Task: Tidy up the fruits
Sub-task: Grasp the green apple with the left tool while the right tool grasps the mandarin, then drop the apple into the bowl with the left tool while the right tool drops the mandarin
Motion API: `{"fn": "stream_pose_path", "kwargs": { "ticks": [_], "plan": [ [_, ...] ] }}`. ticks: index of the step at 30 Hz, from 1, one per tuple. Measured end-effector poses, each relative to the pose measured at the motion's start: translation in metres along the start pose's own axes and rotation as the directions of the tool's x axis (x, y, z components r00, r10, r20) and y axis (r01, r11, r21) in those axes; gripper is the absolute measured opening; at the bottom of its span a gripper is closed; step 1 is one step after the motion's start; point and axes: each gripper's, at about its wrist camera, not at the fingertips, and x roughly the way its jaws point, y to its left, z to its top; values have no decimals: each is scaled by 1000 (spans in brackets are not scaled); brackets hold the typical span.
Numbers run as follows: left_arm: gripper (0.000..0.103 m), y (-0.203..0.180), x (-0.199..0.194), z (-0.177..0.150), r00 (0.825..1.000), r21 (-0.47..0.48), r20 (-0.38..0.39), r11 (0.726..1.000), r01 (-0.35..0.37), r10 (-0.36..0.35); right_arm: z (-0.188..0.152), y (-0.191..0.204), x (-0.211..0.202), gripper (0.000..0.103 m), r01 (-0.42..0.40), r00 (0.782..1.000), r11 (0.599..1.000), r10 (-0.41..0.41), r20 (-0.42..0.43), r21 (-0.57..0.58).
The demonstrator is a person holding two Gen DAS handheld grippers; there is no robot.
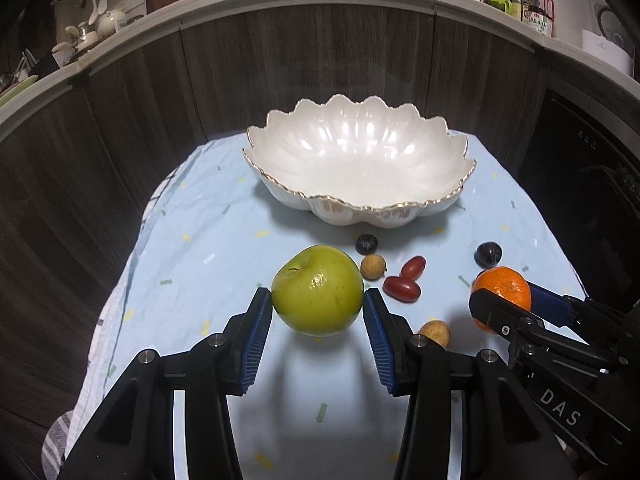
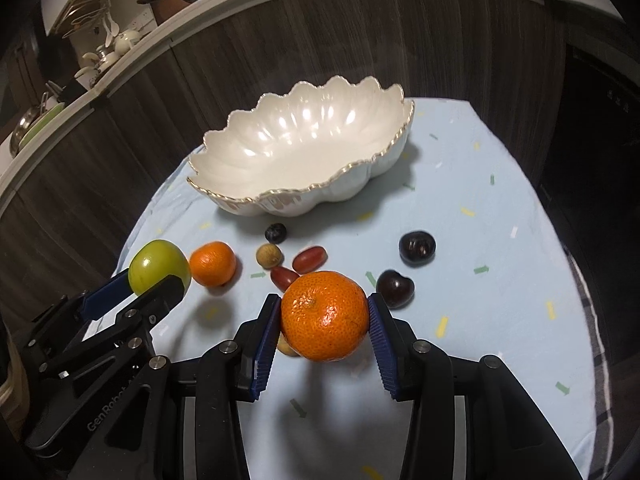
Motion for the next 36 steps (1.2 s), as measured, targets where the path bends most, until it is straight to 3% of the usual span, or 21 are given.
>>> {"fn": "stream_pose_path", "kwargs": {
  "ticks": [15, 22, 36],
  "plan": [
    [46, 14, -21, 46, 992, -9, 124, 1000, 2, -1, 45, 19, -28, 45, 39, 991, 997, -30, 129, -69],
    [46, 22, -15, 80, 985, -10, 170, 1000, -2, 4, 77, 16, -21, 45, 72, 985, 994, -59, 165, -77],
    [46, 20, 61, 117, 995, 26, 95, 999, 22, -24, 124, 7, 37, 45, 113, 989, 987, -101, 112, -114]
  ]
}}
